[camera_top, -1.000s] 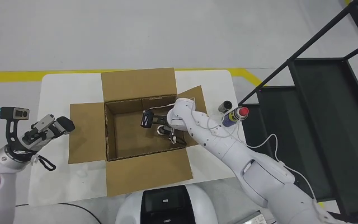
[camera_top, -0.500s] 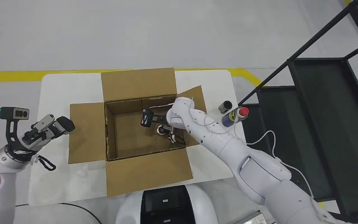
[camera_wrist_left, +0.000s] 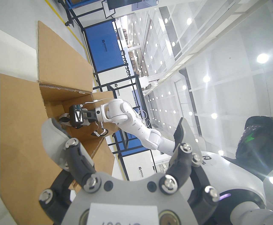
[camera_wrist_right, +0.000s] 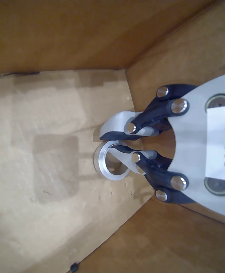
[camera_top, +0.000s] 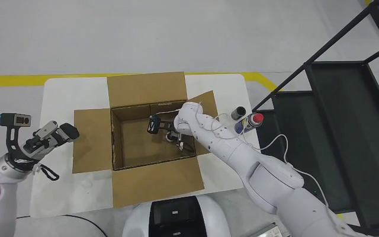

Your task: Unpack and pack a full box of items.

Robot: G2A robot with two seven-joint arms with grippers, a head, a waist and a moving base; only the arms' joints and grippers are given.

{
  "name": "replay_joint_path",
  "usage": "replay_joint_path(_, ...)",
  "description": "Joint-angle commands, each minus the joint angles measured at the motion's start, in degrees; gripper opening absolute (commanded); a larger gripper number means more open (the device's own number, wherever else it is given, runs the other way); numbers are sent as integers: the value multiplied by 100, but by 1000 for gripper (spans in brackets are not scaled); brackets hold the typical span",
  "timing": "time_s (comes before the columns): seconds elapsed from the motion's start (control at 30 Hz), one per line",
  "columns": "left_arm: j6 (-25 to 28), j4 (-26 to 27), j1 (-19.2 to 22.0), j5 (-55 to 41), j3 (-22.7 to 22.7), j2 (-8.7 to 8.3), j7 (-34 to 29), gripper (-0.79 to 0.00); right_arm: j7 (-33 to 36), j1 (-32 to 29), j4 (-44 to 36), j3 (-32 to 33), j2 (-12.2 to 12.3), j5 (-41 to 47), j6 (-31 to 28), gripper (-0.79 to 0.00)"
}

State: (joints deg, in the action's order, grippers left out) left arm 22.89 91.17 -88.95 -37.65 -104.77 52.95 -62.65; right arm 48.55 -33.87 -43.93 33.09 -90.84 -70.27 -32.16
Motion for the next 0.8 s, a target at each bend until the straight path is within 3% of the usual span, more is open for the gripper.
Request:
replay_joint_path(0.0, 0, 0, 0, 0, 0, 0, 0, 0, -94, -8, -118, 53, 23, 0, -28, -785)
replay_joint_path(0.17, 0, 0, 0, 0, 0, 0, 0, 0, -124, -285, -1005, 362, 249, -191, -1, -785)
replay_joint_path(0.33, 0, 0, 0, 0, 0, 0, 0, 0, 406, -1077, -2796, 965, 648, -705, 279, -785)
replay_joint_path(0.5, 0, 0, 0, 0, 0, 0, 0, 0, 655, -2007, -4396, 1561, 981, -1142, 82, -785)
replay_joint_path(0.77, 0, 0, 0, 0, 0, 0, 0, 0, 570, -2181, -4607, 1666, 1039, -1192, -74, -785)
